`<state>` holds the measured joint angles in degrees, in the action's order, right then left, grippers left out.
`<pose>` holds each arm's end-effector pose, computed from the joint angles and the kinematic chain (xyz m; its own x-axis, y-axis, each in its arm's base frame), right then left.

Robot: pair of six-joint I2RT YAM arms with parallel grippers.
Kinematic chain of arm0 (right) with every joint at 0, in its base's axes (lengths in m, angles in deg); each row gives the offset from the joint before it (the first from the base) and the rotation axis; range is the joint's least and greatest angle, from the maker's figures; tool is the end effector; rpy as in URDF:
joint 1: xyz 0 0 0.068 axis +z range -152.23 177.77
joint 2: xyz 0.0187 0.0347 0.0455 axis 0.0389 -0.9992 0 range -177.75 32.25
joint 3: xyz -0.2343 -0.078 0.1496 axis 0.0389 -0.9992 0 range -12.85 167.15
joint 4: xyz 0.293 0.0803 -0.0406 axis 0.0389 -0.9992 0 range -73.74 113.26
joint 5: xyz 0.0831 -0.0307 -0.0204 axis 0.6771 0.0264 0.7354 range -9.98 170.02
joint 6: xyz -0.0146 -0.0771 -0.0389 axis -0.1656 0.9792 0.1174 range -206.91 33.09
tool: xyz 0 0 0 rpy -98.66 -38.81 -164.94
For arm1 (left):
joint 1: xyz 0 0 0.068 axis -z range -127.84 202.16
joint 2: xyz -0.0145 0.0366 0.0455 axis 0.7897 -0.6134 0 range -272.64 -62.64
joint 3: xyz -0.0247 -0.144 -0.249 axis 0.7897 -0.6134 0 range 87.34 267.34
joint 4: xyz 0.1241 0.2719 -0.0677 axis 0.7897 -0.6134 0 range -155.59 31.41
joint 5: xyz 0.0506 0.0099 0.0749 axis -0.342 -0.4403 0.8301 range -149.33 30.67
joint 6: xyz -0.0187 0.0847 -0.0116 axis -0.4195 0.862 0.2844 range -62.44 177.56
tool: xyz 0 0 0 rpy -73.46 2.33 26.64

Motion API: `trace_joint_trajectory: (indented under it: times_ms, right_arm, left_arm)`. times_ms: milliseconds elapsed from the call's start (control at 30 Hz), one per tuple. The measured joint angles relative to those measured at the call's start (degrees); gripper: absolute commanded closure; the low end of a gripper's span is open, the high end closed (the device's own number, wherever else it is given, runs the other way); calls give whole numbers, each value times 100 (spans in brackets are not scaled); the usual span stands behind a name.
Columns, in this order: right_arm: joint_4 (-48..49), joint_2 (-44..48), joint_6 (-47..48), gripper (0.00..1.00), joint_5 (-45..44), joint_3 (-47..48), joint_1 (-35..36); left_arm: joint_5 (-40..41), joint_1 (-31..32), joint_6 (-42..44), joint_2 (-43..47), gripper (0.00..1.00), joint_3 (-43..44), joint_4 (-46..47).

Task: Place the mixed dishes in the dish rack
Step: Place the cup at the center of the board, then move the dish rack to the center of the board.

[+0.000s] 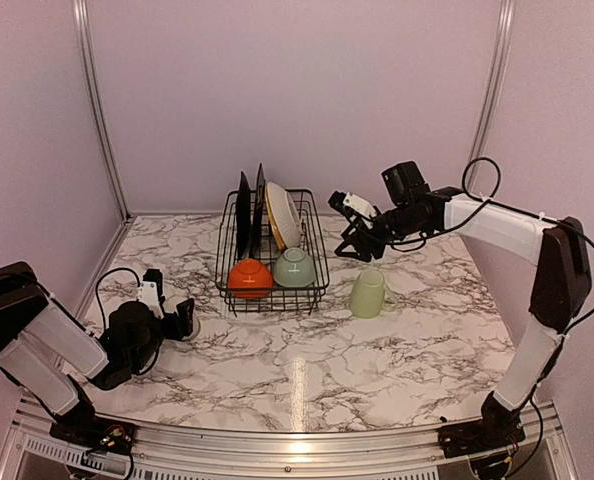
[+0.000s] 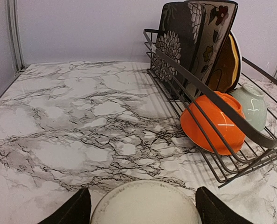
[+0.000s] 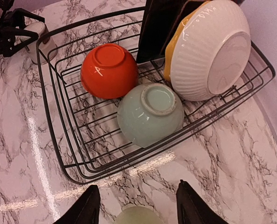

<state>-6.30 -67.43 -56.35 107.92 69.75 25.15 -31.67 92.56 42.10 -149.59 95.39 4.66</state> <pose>0.3938 0.2449 0.2576 -0.2042 -0.6118 -0.7642 -0.9238 0.3787 -0.0563 0.2196 -0.1396 0.0795 -0.2603 -0.0884 -0.9615 0.1704 0.9760 -0.1359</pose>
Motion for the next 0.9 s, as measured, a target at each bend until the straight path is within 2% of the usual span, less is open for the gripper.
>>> trace_joint_trajectory:
  times_ms: [233,400,533,667,700,767,900]
  right_arm:
    - [-203,-632,13,45,-48,813,435]
    - [-420,-1231,11,44,-146,1578,776]
    - [-627,-1762,9,37,-203,2238,992]
    - [-894,-2382,-35,15,-313,3023,1141]
    - [-946,-2557,-42,4,-337,3235,1172]
    - [-1056,-2870,-94,2,-352,3589,1228]
    - [-1176,-3265,-98,2,-393,3910,1329]
  left_arm:
    - [160,63,46,160,13,0,-52]
    - [295,118,160,997,8,264,-780]
    - [393,120,219,1458,8,1235,-1694]
    - [323,116,61,1316,14,2592,-2916]
    - [273,109,-44,1202,17,2964,-3259]
    - [116,59,-313,940,23,3628,-3947]
    - [-382,-125,-907,553,34,4269,-4959]
